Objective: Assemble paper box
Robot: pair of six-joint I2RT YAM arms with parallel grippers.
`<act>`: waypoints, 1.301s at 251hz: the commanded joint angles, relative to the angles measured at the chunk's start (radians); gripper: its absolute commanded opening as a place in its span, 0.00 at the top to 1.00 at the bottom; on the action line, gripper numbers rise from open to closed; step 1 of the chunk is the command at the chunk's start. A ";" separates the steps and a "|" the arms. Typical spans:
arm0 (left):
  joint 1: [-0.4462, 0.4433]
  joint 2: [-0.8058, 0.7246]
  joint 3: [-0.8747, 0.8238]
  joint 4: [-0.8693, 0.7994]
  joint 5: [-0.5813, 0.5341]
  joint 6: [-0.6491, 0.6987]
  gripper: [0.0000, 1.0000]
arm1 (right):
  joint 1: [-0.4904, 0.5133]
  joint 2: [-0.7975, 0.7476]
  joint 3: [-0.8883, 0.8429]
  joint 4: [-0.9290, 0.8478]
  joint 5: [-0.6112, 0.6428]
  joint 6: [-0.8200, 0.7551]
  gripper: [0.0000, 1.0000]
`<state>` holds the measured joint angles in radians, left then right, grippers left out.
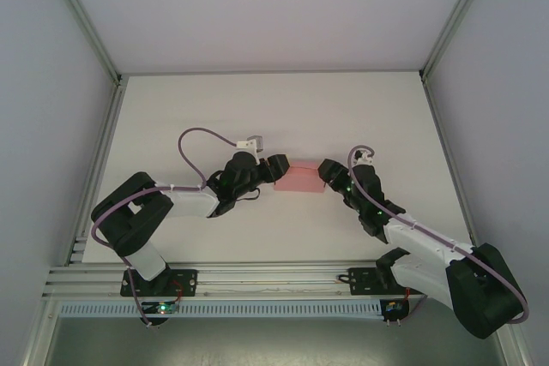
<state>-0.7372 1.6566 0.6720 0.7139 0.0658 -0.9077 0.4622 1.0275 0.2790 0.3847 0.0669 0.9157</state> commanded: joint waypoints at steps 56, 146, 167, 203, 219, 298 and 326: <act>-0.015 0.045 -0.009 -0.027 0.009 0.029 0.43 | -0.035 0.084 -0.075 -0.068 -0.006 0.026 0.54; -0.013 0.048 -0.009 -0.041 0.003 0.032 0.43 | -0.043 0.204 -0.139 -0.017 -0.028 0.071 0.76; -0.009 0.060 -0.019 -0.024 0.007 0.018 0.45 | -0.044 0.212 -0.143 -0.015 -0.028 0.074 0.80; 0.010 0.093 -0.049 0.053 0.045 -0.013 0.56 | -0.045 0.230 -0.139 -0.014 -0.028 0.072 0.85; 0.015 0.109 -0.071 0.101 0.066 -0.025 0.58 | -0.045 0.236 -0.138 -0.010 -0.027 0.074 0.86; 0.030 0.181 -0.159 0.275 0.124 -0.013 1.00 | -0.069 0.270 -0.159 0.044 -0.037 0.049 0.97; 0.032 0.216 -0.182 0.327 0.118 -0.021 1.00 | -0.083 0.288 -0.165 0.082 -0.060 0.027 1.00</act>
<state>-0.7101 1.7939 0.5598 1.0988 0.1131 -0.9321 0.4084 1.2228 0.1967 0.7628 -0.0055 0.9878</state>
